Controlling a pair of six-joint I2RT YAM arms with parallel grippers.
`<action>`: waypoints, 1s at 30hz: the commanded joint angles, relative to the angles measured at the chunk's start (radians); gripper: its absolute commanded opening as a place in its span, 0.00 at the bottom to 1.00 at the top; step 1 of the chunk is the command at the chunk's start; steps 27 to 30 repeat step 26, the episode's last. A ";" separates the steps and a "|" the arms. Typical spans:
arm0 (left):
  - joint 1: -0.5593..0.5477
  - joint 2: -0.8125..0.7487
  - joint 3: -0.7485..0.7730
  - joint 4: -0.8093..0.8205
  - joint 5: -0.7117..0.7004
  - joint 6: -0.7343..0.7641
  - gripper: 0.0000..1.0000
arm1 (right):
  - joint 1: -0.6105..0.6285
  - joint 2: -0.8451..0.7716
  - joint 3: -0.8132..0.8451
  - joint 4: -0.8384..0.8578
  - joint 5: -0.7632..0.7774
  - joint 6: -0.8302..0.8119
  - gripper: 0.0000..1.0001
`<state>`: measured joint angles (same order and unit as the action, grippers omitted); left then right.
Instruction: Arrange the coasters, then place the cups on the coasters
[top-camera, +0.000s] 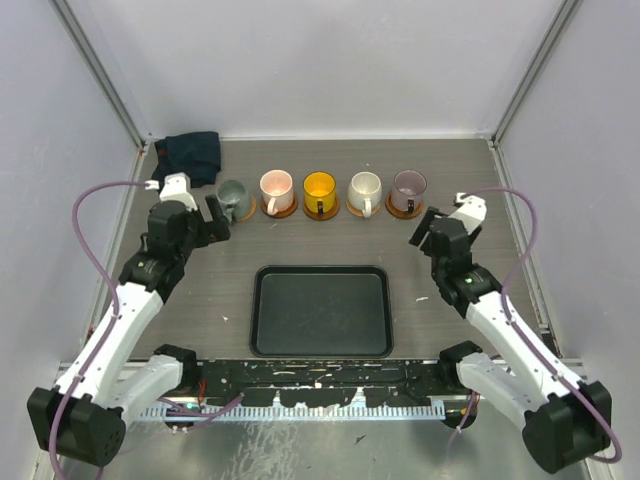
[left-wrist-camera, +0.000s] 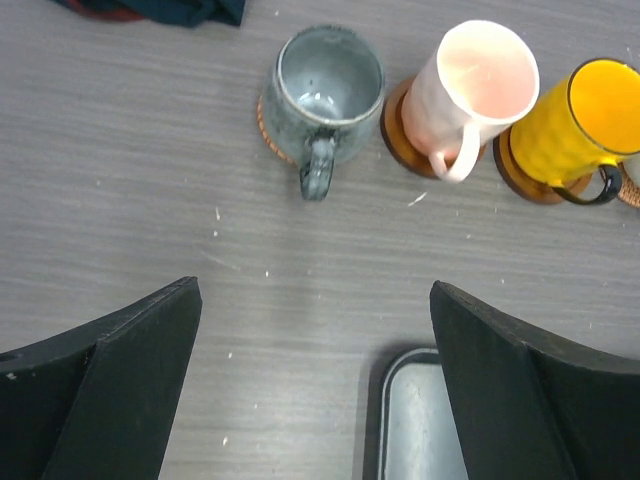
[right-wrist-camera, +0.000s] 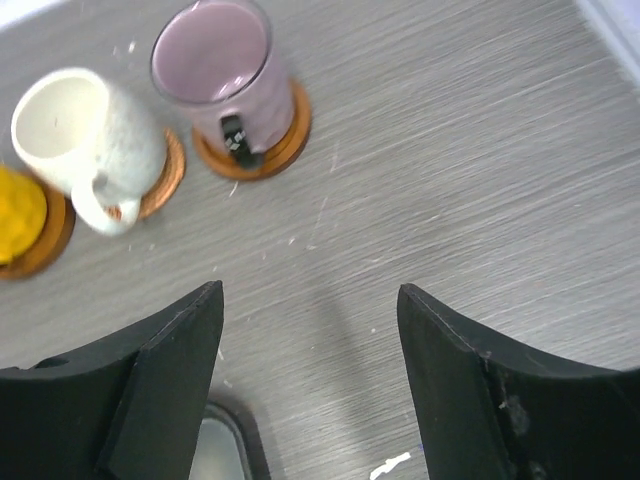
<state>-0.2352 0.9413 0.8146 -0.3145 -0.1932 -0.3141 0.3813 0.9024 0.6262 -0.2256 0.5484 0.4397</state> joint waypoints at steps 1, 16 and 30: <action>0.006 -0.100 -0.015 -0.123 -0.027 -0.061 0.98 | -0.087 -0.122 -0.012 -0.013 0.022 0.053 0.76; 0.006 -0.341 -0.032 -0.259 -0.320 -0.209 0.98 | -0.115 -0.204 -0.029 -0.052 0.013 0.063 0.77; 0.006 -0.349 -0.034 -0.291 -0.334 -0.206 0.98 | -0.115 -0.206 -0.024 -0.054 0.004 0.061 0.77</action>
